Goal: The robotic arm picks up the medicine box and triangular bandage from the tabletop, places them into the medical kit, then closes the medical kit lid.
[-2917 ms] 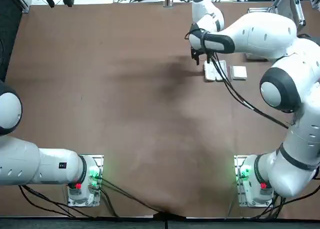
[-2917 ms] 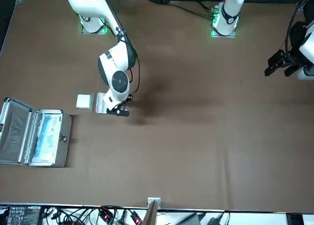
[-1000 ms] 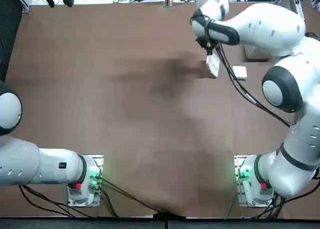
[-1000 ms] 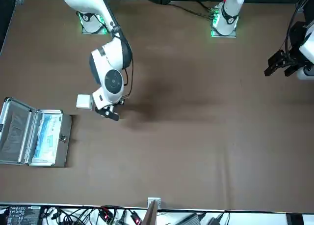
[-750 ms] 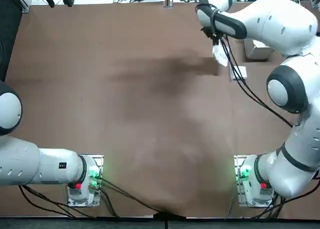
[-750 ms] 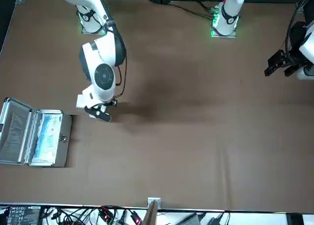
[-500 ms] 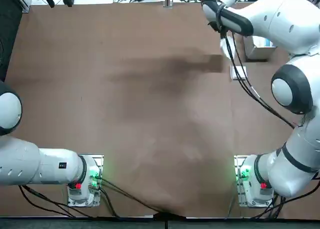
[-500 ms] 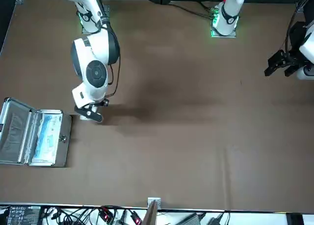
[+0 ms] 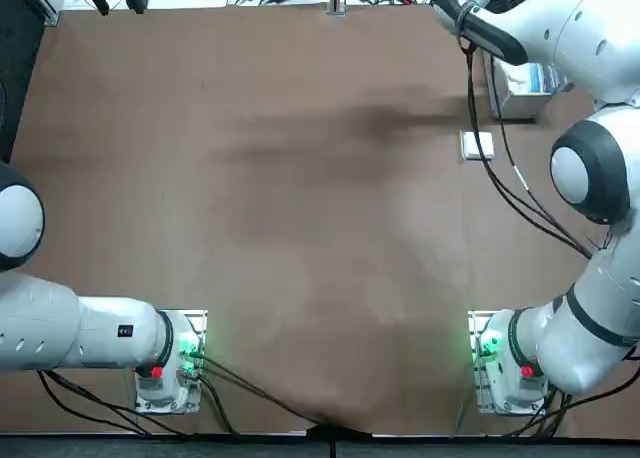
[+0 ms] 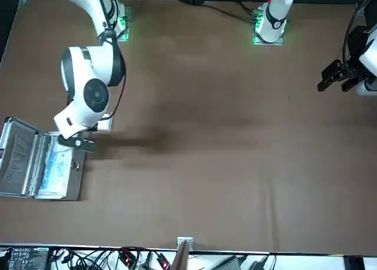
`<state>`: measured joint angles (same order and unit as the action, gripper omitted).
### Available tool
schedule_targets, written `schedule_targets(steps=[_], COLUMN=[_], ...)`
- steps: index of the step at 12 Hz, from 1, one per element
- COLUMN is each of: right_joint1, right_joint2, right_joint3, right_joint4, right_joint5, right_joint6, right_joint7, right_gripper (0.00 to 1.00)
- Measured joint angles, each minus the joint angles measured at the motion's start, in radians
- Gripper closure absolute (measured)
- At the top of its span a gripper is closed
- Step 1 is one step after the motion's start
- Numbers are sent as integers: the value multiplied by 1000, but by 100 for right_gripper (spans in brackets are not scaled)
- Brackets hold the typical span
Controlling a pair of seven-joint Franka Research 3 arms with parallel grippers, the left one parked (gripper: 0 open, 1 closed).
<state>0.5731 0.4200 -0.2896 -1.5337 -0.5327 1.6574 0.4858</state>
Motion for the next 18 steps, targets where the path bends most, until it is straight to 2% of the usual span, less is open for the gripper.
schedule_targets(steps=[3,7,11,14,18], right_joint1=[-22,-72,-72,-77,-101], right_joint2=[6,31,95,139,158], right_joint3=[-33,-39,-37,-38,-39], right_joint4=[-6,-33,-38,-38,-38], right_joint5=[-98,-212,-285,-324,-326], right_joint6=[-7,-5,4,37,74], right_joint7=[-47,-61,-60,-58,-58], right_gripper=[97,97,97,97,97])
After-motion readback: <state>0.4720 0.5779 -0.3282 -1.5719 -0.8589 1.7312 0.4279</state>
